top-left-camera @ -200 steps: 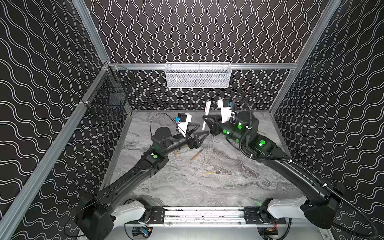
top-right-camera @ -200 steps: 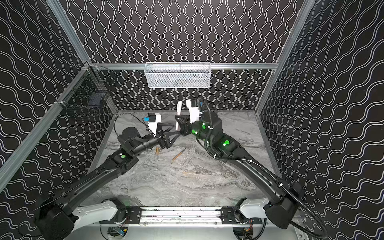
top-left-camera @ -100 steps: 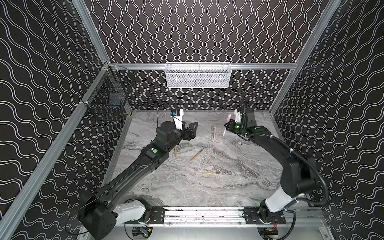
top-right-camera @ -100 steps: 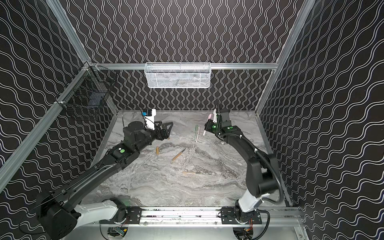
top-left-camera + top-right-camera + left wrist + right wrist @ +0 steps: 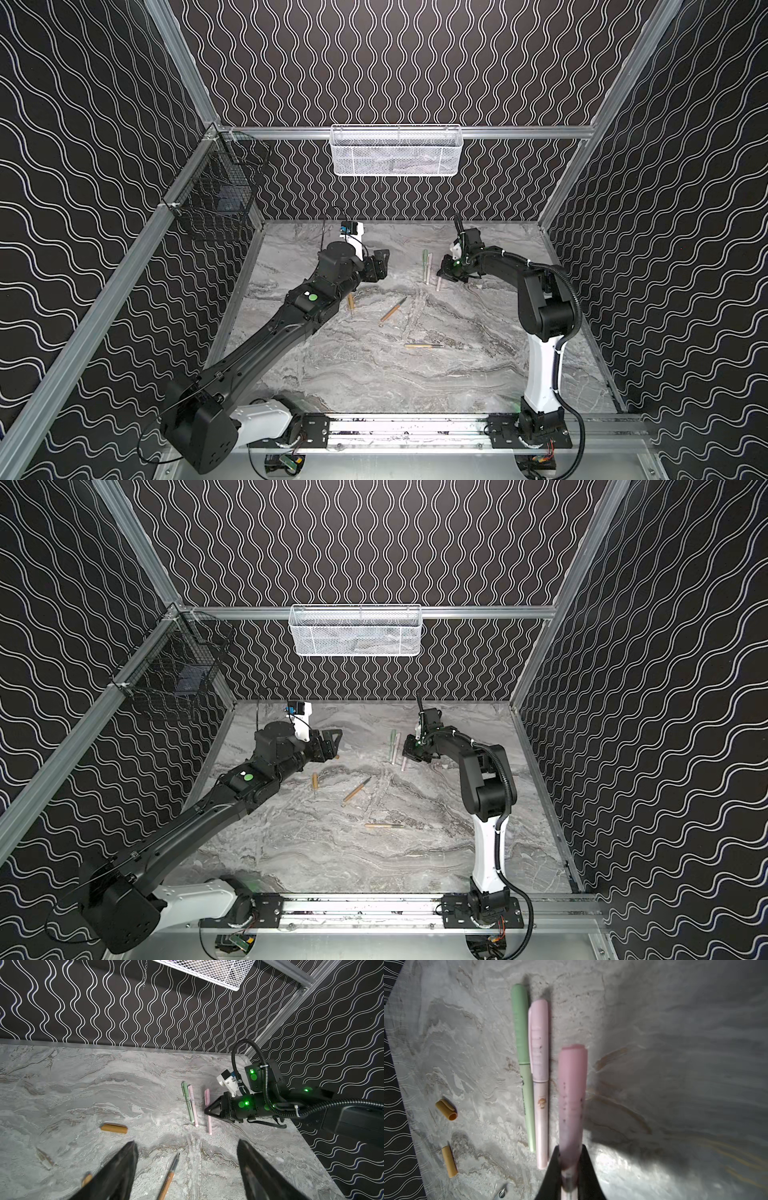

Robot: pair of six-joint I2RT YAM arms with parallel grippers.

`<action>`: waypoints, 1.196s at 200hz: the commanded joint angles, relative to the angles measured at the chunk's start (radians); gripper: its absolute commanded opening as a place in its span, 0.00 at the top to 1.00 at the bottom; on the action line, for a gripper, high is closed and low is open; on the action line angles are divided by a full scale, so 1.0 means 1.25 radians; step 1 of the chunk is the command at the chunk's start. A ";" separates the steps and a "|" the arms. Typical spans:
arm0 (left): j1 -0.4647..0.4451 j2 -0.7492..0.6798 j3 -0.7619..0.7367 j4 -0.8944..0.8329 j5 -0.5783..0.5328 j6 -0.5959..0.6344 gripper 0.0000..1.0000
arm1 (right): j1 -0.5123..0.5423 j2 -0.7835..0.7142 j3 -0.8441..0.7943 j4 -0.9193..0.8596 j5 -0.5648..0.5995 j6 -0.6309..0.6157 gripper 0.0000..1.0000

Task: Insert the pens into the pen caps
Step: 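Open the left gripper and withdraw it while the right gripper carries the capped pen, then lay the capped pink pen beside the other pens with the right gripper while left lowers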

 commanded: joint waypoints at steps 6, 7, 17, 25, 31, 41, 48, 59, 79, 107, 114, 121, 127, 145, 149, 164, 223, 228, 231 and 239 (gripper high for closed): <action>0.004 0.008 0.009 0.009 0.001 0.003 0.22 | 0.000 0.023 0.016 -0.024 -0.019 -0.003 0.92; 0.004 0.008 0.009 0.010 0.002 0.003 0.22 | -0.001 0.024 0.017 -0.025 -0.019 -0.003 0.92; 0.006 0.010 0.010 0.009 0.003 0.004 0.21 | -0.001 0.029 0.016 -0.020 -0.020 -0.001 0.89; 0.005 0.013 0.010 0.008 0.005 0.004 0.22 | 0.000 0.031 0.016 -0.018 -0.020 0.001 0.87; 0.006 0.014 0.011 0.006 0.006 0.004 0.22 | -0.001 0.031 0.018 -0.018 -0.022 0.001 0.87; 0.007 0.017 0.011 0.007 0.007 0.005 0.22 | -0.002 0.031 0.022 -0.018 -0.027 0.002 0.86; 0.006 0.018 0.013 0.005 0.007 0.007 0.22 | -0.002 0.030 0.024 -0.019 -0.029 0.003 0.84; 0.007 0.022 0.017 0.001 0.006 0.012 0.22 | -0.002 0.026 0.025 -0.020 -0.030 0.007 0.81; 0.009 0.029 0.022 -0.005 0.006 0.017 0.22 | -0.002 0.014 0.027 -0.017 -0.036 0.008 0.75; 0.011 0.041 0.028 -0.011 0.008 0.026 0.22 | -0.003 -0.004 0.032 -0.029 -0.031 0.002 0.66; 0.011 0.045 0.030 -0.014 0.007 0.027 0.22 | -0.003 -0.012 0.031 -0.031 -0.030 -0.001 0.66; 0.012 0.052 0.033 -0.019 0.004 0.028 0.22 | -0.003 -0.020 0.028 -0.034 -0.027 -0.005 0.66; 0.012 0.056 0.035 -0.022 0.001 0.030 0.22 | -0.003 -0.030 0.024 -0.035 -0.022 -0.006 0.66; 0.015 0.073 0.042 -0.032 -0.010 0.032 0.22 | -0.004 -0.067 0.004 -0.031 -0.013 -0.011 0.66; 0.016 0.077 0.044 -0.034 -0.011 0.033 0.22 | -0.002 -0.077 -0.002 -0.029 -0.013 -0.012 0.66; 0.021 0.097 0.051 -0.047 -0.019 0.026 0.22 | -0.001 -0.122 -0.034 -0.017 -0.013 -0.011 0.66; 0.045 0.249 0.126 -0.142 -0.047 0.027 0.31 | 0.016 -0.318 -0.214 0.076 -0.042 0.002 0.67; 0.051 0.267 0.135 -0.154 -0.042 0.021 0.33 | 0.015 -0.328 -0.224 0.077 -0.044 0.003 0.67; 0.054 0.276 0.141 -0.161 -0.036 0.018 0.33 | 0.016 -0.335 -0.231 0.078 -0.046 0.003 0.67; 0.058 0.307 0.160 -0.185 -0.017 0.015 0.35 | 0.017 -0.351 -0.246 0.082 -0.055 -0.001 0.67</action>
